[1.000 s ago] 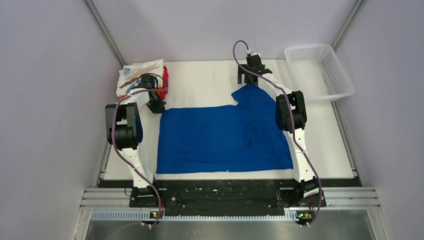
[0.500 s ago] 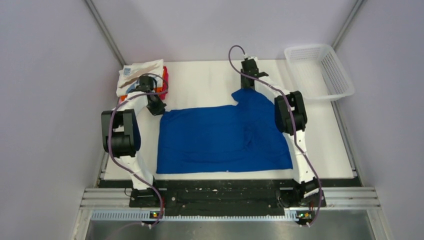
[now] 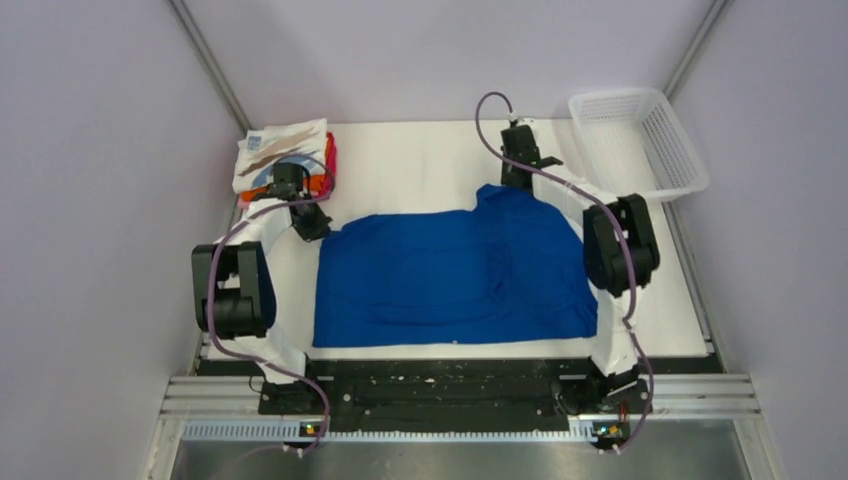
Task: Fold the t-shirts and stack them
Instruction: Grab the side of the flattened tshirt furthest away from the robot with both arms, then fold the other side of the tshirt into a rectangle
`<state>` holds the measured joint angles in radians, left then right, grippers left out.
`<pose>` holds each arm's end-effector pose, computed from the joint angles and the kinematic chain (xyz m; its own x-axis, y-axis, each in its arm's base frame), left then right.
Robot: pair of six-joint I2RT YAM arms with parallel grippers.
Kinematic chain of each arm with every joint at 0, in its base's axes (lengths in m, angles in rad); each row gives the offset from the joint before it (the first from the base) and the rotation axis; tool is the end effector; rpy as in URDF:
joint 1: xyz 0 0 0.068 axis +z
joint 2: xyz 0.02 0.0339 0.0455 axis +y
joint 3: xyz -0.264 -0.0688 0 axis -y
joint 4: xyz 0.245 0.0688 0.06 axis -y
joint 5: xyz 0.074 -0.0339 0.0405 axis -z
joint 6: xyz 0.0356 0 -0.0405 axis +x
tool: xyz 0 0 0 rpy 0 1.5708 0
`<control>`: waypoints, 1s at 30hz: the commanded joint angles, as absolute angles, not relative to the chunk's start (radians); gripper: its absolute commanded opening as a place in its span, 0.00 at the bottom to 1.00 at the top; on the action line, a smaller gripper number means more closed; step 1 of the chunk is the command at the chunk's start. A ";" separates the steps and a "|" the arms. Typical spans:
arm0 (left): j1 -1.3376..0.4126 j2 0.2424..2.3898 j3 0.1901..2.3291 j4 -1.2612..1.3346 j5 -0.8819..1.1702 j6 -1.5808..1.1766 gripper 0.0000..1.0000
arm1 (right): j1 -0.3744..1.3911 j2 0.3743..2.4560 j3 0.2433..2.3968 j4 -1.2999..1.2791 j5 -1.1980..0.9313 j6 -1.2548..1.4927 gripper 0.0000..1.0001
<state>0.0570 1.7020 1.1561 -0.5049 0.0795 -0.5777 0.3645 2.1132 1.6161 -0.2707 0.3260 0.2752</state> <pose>0.3491 0.0171 0.2043 -0.7163 -0.5861 -0.3786 -0.4877 0.8086 -0.3291 0.4504 0.1597 0.2007 -0.6578 0.0246 -0.7528 0.0585 0.9981 -0.0186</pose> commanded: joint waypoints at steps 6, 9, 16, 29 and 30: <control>0.051 1.499 1.026 -0.468 0.072 -0.598 0.00 | 0.407 1.596 1.183 -0.132 0.342 0.349 0.00; 0.052 1.430 0.973 -0.471 0.057 -0.607 0.00 | 0.434 1.462 1.087 -0.172 0.370 0.387 0.00; 0.051 1.264 0.864 -0.500 -0.023 -0.646 0.00 | 0.537 1.133 0.884 -0.334 0.433 0.519 0.00; 0.053 1.154 0.688 -0.533 -0.186 -0.729 0.00 | 0.746 0.877 0.519 -0.642 0.386 0.922 0.00; 0.054 1.153 0.683 -0.535 -0.193 -0.734 0.00 | 0.748 0.862 0.502 -0.655 0.368 0.945 0.00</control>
<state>0.0563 1.1866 0.7071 -0.5308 -0.1001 -0.6922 0.7124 0.9390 0.5495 -0.5461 0.3962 0.7704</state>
